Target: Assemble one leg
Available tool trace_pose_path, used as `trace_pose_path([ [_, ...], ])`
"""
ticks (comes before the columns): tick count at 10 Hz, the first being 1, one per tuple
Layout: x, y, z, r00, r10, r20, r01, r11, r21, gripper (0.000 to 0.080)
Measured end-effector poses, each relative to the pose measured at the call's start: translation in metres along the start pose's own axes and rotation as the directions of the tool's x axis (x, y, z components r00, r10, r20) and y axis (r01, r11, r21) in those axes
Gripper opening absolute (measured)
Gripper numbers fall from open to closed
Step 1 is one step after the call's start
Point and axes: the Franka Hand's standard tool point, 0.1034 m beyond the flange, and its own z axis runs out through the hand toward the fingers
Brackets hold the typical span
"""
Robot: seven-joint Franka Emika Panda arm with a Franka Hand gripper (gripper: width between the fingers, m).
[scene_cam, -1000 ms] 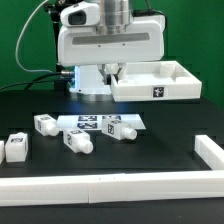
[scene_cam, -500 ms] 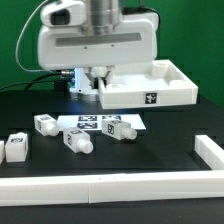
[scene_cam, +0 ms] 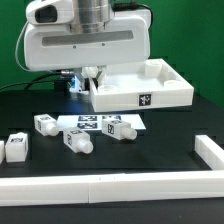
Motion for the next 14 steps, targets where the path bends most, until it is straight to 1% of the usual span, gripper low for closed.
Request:
trace_pose_path([
  [1,0.010,-0.006,0.009,0.998,0.059,0.003,-0.059,0.998,-0.011,0.0054],
  [2,0.030,-0.011,0.013,0.997,0.078,-0.004,-0.078,0.997,-0.022,0.0054],
  [3,0.049,-0.010,0.016,0.997,0.075,-0.016,-0.075,0.997,-0.031,0.0054],
  [4,0.062,-0.008,0.022,0.996,0.081,-0.037,-0.082,0.996,-0.037,0.0054],
  [5,0.067,-0.006,0.029,0.995,0.078,-0.059,-0.081,0.996,-0.044,0.0054],
  [7,0.066,-0.007,0.028,0.995,0.078,-0.055,-0.080,0.996,-0.043,0.0054],
  [10,0.065,-0.006,0.033,0.996,0.079,-0.048,-0.081,0.996,-0.044,0.0054],
  [11,0.065,-0.004,0.045,0.993,0.112,-0.038,-0.114,0.993,-0.044,0.0054],
  [12,0.074,-0.006,0.057,0.992,0.124,-0.032,-0.126,0.991,-0.051,0.0054],
  [13,0.083,-0.009,0.060,0.991,0.131,-0.038,-0.133,0.990,-0.055,0.0054],
  [14,0.089,-0.013,0.066,0.988,0.145,-0.050,-0.148,0.987,-0.059,0.0054],
])
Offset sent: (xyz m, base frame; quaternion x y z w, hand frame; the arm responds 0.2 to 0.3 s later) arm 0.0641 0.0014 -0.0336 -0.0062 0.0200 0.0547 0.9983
